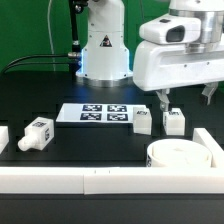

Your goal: Assemble stool

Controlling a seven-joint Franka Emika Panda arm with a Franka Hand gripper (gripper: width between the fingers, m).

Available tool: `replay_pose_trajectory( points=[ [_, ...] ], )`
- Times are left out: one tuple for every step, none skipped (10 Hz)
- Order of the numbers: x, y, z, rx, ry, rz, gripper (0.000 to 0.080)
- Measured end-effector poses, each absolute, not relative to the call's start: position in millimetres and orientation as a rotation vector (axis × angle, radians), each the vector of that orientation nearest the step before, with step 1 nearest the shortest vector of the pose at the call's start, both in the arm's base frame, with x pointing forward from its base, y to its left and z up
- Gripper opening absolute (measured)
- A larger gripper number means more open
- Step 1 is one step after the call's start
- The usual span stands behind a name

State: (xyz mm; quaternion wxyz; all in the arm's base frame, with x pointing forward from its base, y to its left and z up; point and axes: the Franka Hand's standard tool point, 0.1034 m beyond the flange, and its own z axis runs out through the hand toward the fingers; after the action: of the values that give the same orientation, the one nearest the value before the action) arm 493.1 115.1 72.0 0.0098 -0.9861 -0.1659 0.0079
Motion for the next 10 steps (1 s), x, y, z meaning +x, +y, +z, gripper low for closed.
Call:
replay_pose_trajectory(
  points=[
    [492, 118, 71.7, -3.097, -0.376, 0.028, 0.0649],
    [492, 119, 71.4, -3.103, -0.274, 0.031, 0.0649],
    [490, 118, 68.6, -3.102, -0.121, 0.045, 0.0649],
    [482, 108, 56.3, -3.075, 0.163, 0.099, 0.0649],
    [474, 112, 50.4, -3.042, 0.417, 0.151, 0.0649],
    [472, 115, 50.5, -3.042, 0.418, 0.171, 0.0649],
    [472, 114, 50.5, -3.042, 0.418, 0.169, 0.0649],
    [472, 114, 50.4, -3.042, 0.418, 0.171, 0.0649],
    [462, 115, 51.1, -3.047, 0.382, 0.323, 0.0649],
    [463, 117, 58.2, -3.031, 0.362, 0.503, 0.0649]
  ],
)
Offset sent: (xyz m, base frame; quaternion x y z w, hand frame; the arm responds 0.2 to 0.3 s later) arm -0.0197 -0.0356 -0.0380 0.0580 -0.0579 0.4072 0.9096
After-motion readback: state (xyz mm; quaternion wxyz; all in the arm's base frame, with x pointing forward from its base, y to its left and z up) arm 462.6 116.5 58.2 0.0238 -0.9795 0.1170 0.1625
